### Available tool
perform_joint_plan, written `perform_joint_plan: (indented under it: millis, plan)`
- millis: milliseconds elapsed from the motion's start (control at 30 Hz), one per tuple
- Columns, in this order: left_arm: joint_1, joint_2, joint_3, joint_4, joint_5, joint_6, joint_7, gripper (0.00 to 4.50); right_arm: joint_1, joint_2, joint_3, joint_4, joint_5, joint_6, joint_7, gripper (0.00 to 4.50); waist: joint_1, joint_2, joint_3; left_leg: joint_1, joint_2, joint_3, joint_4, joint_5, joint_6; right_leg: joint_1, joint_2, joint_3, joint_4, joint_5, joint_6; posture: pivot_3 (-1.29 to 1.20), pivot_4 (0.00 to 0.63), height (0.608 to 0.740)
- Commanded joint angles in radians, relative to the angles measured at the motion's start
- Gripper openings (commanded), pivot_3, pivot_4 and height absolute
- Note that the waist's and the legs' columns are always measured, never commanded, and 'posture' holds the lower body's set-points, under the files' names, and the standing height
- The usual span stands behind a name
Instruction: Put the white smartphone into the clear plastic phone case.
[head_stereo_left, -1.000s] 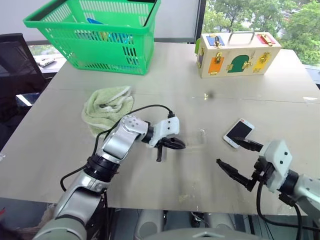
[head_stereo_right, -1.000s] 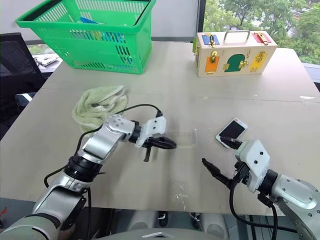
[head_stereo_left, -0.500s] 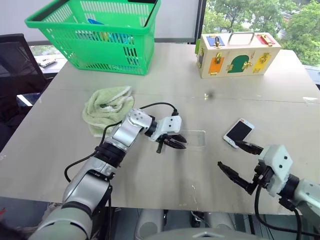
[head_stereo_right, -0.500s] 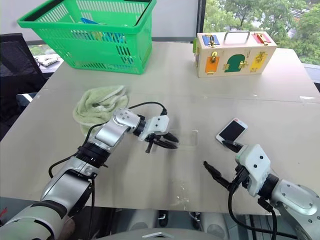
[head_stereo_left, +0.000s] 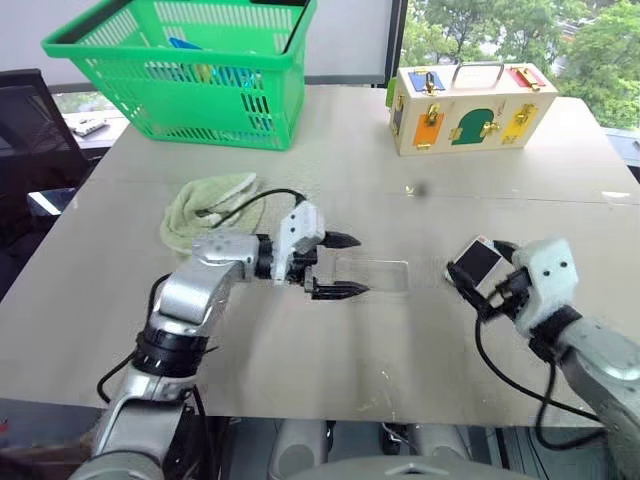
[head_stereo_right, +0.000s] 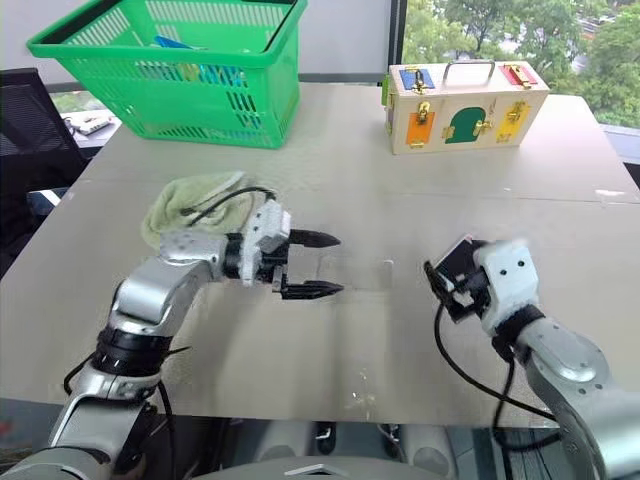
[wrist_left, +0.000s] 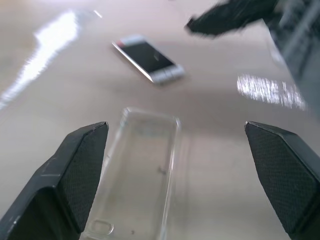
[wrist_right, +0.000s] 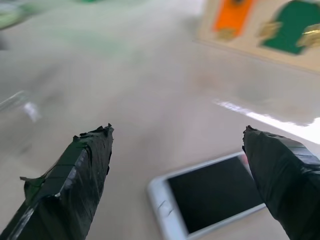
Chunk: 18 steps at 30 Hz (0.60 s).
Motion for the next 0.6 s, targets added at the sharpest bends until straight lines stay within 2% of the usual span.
perform_joint_plan:
  millis: [33, 133, 233, 500, 600]
  plan:
    - [-0.003, 0.001, 0.095, -0.11, -0.101, 0.057, 0.081, 4.48, -0.084, 0.096, 0.0, -0.034, -0.06, 0.161, -0.169, 4.5, 0.001, 0.0, 0.0, 0.0, 0.0, 0.0, 0.0, 0.0, 0.0, 0.0, 0.0, 0.0, 0.0, 0.0, 0.0, 0.0, 0.15, 0.74]
    - [0.004, -0.001, 0.129, -0.085, -0.129, 0.012, 0.084, 4.48, -0.255, 0.222, -0.049, -0.041, -0.109, 0.543, -0.287, 4.5, -0.005, 0.0, 0.0, 0.0, 0.0, 0.0, 0.0, 0.0, 0.0, 0.0, 0.0, 0.0, 0.0, 0.001, 0.002, 0.0, 0.15, 0.74]
    - [0.002, -0.011, 0.119, -0.057, -0.142, -0.016, 0.087, 4.48, -0.376, 0.325, -0.116, -0.023, -0.148, 0.739, -0.311, 4.5, -0.003, 0.001, -0.001, 0.0, 0.0, 0.002, 0.0, 0.0, 0.0, -0.001, 0.001, 0.002, 0.001, 0.002, 0.002, 0.0, 0.15, 0.74]
    - [-0.051, -0.059, 0.051, 0.031, -0.15, -0.036, 0.071, 4.48, -0.468, 0.582, -0.22, 0.088, -0.228, 0.792, -0.394, 4.5, -0.006, 0.001, -0.001, -0.002, -0.001, 0.004, -0.003, 0.0, 0.0, -0.004, 0.002, 0.004, 0.0, 0.002, 0.002, 0.0, 0.15, 0.74]
    - [-0.067, -0.045, 0.019, 0.058, -0.151, -0.034, 0.027, 4.48, -0.539, 0.671, -0.282, 0.179, -0.281, 0.792, -0.434, 4.5, -0.016, 0.002, -0.001, -0.001, -0.001, 0.006, -0.004, 0.0, 0.0, -0.006, 0.003, 0.006, 0.001, 0.002, 0.003, 0.0, 0.15, 0.74]
